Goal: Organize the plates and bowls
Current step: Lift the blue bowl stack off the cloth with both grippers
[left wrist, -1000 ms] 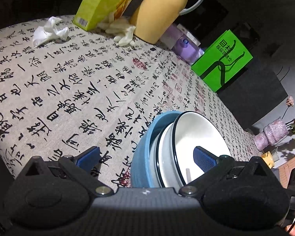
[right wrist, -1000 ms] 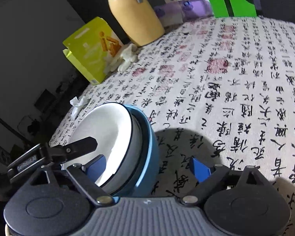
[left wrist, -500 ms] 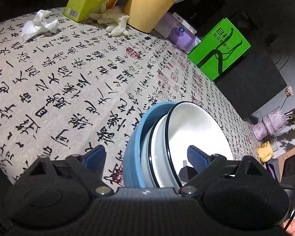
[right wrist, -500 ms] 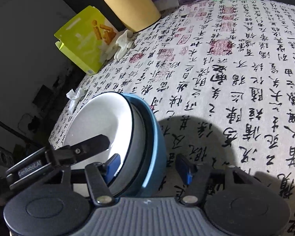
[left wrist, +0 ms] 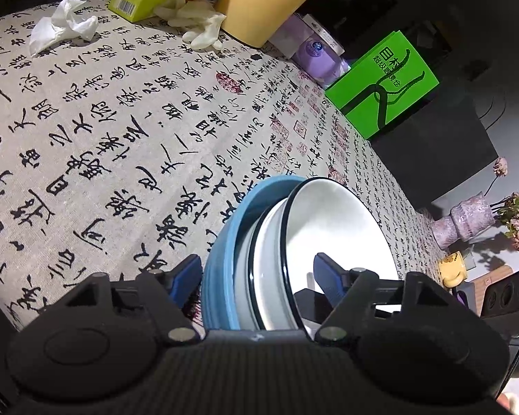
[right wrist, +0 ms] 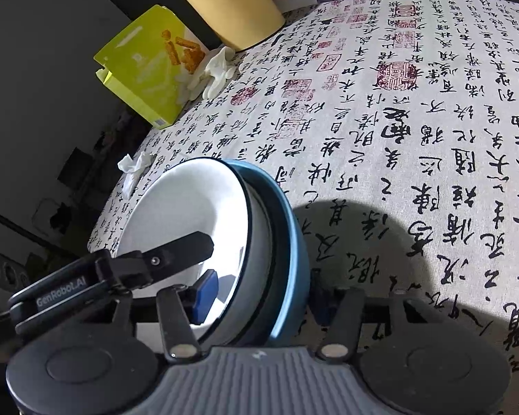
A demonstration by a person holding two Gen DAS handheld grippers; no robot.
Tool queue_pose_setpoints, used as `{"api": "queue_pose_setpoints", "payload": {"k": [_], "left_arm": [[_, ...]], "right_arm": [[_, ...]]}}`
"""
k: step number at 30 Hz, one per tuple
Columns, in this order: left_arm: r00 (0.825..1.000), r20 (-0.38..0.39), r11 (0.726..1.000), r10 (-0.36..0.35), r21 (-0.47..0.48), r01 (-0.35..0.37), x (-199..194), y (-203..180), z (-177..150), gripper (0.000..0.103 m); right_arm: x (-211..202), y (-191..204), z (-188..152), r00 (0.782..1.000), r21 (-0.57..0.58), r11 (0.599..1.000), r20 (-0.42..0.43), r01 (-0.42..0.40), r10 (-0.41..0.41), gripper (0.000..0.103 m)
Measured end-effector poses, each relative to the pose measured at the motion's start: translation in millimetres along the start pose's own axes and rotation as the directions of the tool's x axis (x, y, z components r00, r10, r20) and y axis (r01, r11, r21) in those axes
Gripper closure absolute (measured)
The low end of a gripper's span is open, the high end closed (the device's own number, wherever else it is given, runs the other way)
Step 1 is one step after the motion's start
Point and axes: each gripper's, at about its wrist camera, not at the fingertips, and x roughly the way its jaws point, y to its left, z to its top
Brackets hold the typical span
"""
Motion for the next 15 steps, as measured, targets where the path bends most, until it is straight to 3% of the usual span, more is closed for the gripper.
{"api": "queue_pose_setpoints", "payload": {"k": [6,9,15], "left_arm": [[1.000,0.001,1.000,-0.001,-0.012,0.001,-1.1,-0.6,-1.1,0.039],[0.999,-0.003,0.999,0.034,-0.012,-0.034,-0.6,0.3,-0.7,0.053],[0.999,-0.007,0.999,0.046,-0.001,-0.046,-0.3,-0.5,-2.3,0.053]], "right_arm": [[0.2,-0.3,-1.0,1.000,0.001,1.000,0.003,0.003,-0.003,0.049],[0.0,0.3,-1.5,1.000,0.004,1.000,0.004,0.006,-0.006,0.049],[-2.1,-3.1,-1.5,1.000,0.032,0.999,0.010,0.006,-0.006,0.051]]}}
